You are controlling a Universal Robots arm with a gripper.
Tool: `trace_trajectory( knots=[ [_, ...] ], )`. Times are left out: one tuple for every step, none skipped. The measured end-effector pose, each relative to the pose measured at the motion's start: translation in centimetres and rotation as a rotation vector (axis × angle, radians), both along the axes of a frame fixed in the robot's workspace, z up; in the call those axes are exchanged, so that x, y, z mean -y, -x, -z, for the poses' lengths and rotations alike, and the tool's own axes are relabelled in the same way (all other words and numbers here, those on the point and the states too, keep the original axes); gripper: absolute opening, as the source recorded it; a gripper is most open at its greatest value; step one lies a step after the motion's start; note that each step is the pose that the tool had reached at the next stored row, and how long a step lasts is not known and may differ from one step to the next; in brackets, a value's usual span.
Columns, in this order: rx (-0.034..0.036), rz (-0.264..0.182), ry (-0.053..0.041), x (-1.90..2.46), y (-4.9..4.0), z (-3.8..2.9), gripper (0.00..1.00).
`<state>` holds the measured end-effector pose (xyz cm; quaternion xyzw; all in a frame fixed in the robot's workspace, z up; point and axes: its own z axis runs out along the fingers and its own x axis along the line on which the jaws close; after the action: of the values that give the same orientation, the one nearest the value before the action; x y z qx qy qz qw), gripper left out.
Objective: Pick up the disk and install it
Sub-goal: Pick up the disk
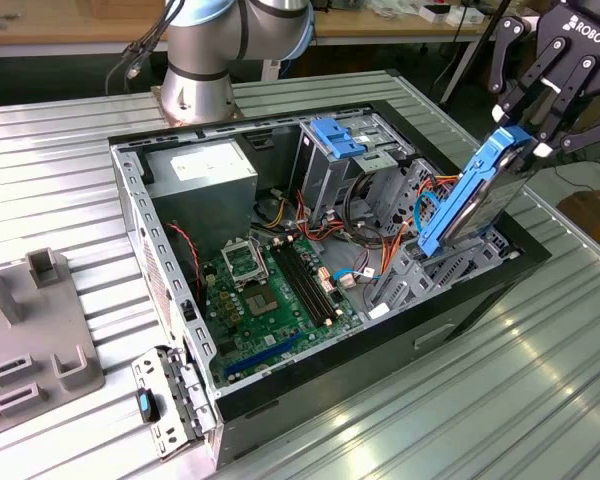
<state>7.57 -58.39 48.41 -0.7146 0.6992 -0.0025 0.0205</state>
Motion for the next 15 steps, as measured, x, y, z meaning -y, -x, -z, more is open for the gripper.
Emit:
trace_trajectory(
  knots=[
    [0.0000, 0.000, 0.0001, -0.05, -0.04, 0.05, 0.37],
    [0.0000, 0.000, 0.0001, -0.17, -0.06, 0.11, 0.37],
    [0.0000, 0.000, 0.0000, -0.27, -0.09, 0.15, 0.37],
    [0.0000, 0.000, 0.0000, -0.45, -0.13, 0.21, 0.37],
    [0.0000, 0.000, -0.0002, -0.55, -0.23, 0.35, 0.37],
    [0.0000, 0.001, 0.0000, -0.55, -0.38, 0.56, 0.37],
    [0.0000, 0.001, 0.0002, -0.56, -0.56, 0.75, 0.37],
    [0.0000, 0.001, 0.0001, -0.57, -0.68, 0.89, 0.37],
    [0.0000, 0.001, 0.0000, -0.59, -0.70, 0.93, 0.37],
    [0.0000, 0.001, 0.0001, -0.59, -0.71, 1.13, 0.37],
    [0.0000, 0.001, 0.0002, -0.59, -0.71, 1.26, 0.37],
    [0.0000, 0.001, 0.0002, -0.60, -0.71, 1.35, 0.37],
    [0.0000, 0.001, 0.0003, -0.62, -0.71, 1.43, 0.37],
    [0.0000, 0.001, 0.0005, -0.66, -0.71, 1.44, 0.37],
    [0.0000, 0.001, 0.0003, -0.94, -0.71, 1.50, 0.37]
  ],
)
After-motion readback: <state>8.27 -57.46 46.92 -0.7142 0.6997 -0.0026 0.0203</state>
